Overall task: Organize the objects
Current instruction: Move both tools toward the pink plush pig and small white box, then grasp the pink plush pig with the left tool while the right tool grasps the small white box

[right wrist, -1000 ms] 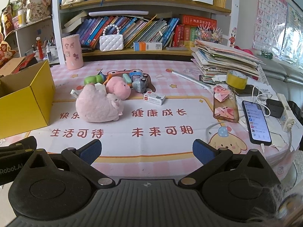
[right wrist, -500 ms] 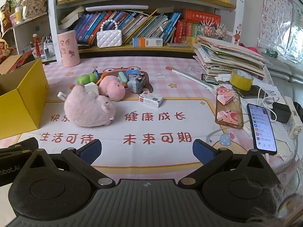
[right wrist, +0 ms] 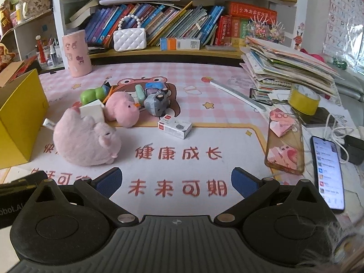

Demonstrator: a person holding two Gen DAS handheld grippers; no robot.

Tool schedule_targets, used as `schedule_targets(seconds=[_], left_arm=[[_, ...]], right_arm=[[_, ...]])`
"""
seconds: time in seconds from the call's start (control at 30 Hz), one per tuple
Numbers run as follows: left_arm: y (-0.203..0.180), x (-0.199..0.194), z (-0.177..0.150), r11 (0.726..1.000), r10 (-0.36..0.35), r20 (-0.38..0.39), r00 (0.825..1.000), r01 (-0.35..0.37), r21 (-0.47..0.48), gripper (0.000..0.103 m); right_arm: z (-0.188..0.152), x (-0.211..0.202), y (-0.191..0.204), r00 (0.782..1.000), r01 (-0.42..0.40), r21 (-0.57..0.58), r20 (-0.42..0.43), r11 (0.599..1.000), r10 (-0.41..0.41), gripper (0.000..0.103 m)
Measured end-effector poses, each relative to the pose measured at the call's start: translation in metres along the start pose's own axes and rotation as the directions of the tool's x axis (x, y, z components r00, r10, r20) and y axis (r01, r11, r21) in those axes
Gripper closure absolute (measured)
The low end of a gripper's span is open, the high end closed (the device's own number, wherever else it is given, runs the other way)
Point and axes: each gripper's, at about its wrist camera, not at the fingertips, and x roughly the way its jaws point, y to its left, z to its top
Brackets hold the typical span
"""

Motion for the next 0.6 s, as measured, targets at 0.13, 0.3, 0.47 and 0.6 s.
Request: schedule_targets(seconds=[0.13,0.3,0.47,0.6], left_arm=[[-0.009,0.010,0.007,1.000,0.007,-0.022,1.000,-0.007,-0.007,0.000],[-0.016,0.019,0.015,1.000,0.020,-0.017,1.000,-0.020,-0.014,0.000],[-0.011,0.025,0.024,0.998,0.035,-0.006,0.999,-0.036,-0.055,0.000],[-0.005,0.028,0.029,0.995,0.050,0.011,0.999,-0.049,-0.085,0.000]], right_arm=[[0.009,0.018,-0.010,1.000,-0.027,0.005,-0.016,1.000,0.027,0.002],[0.020,0.040,-0.017,0.998,-0.059,0.004,-0.024,0.998,0.059,0.016],[0.034,0.066,-0.023,0.998,-0.066,0.011,-0.005,0.998,0.066,0.020],[0.043,0.090,-0.021,0.998,-0.064,-0.001,0.011,0.998,0.064,0.020]])
